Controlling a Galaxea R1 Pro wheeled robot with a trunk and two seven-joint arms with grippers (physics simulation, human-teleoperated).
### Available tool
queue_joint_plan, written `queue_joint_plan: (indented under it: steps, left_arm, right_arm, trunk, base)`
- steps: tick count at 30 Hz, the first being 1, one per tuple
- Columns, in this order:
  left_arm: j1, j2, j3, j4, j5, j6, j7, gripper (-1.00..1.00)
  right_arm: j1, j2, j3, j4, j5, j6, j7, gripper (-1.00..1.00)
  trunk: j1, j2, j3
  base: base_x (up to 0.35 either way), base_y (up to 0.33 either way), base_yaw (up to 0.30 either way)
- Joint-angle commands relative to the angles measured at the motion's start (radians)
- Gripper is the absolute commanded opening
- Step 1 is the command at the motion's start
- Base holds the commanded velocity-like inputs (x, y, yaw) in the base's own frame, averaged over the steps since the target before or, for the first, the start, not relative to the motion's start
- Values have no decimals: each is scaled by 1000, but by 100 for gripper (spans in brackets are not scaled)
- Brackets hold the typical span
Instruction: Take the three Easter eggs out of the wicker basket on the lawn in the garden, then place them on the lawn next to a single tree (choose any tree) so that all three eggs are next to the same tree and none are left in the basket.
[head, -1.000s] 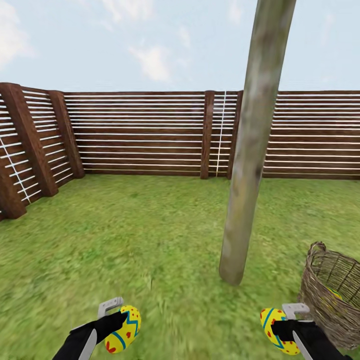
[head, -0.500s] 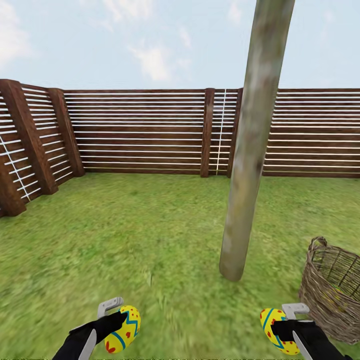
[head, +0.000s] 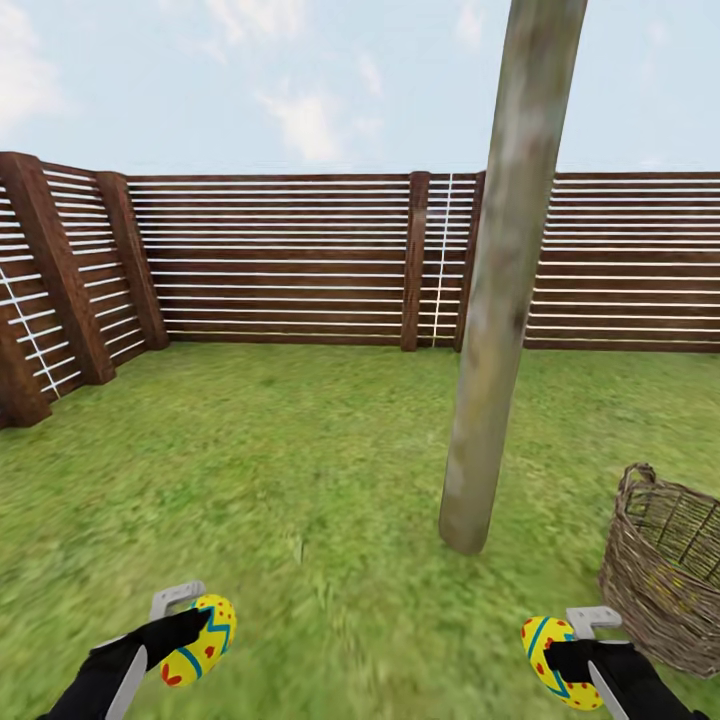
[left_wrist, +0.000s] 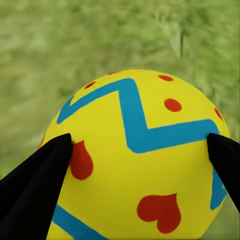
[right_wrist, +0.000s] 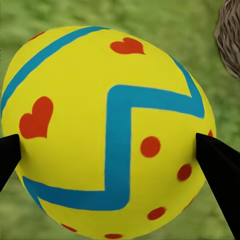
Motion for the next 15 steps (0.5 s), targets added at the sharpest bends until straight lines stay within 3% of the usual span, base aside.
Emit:
queue_joint_plan:
  steps: [1,7,11,15]
  left_arm:
    - [0,1,3,-2,7,7,-4,-100]
    - [0,-6,2,5,8,7,-4,-100]
    - [0,-8,0,9,10,6,-4,-100]
    - [0,-8,3,8,10,-23,-4,-100]
  right_arm:
    - [0,-2,2,-1,-9,5,-2,-100]
    - [0,-7,-1,-2,-10,6,-2,-100]
    - [0,-6,1,-2,-10,6,-2,-100]
    - [0,-5,1,-2,-10,4,-2,-100]
  trunk:
    - [4,-8,-4]
    - [27,-50,-23]
    - [29,-51,-39]
    - [29,-51,-39]
  base:
    - [0,0,0]
    - [0,0,0]
    - [0,0,0]
    - [89,0,0]
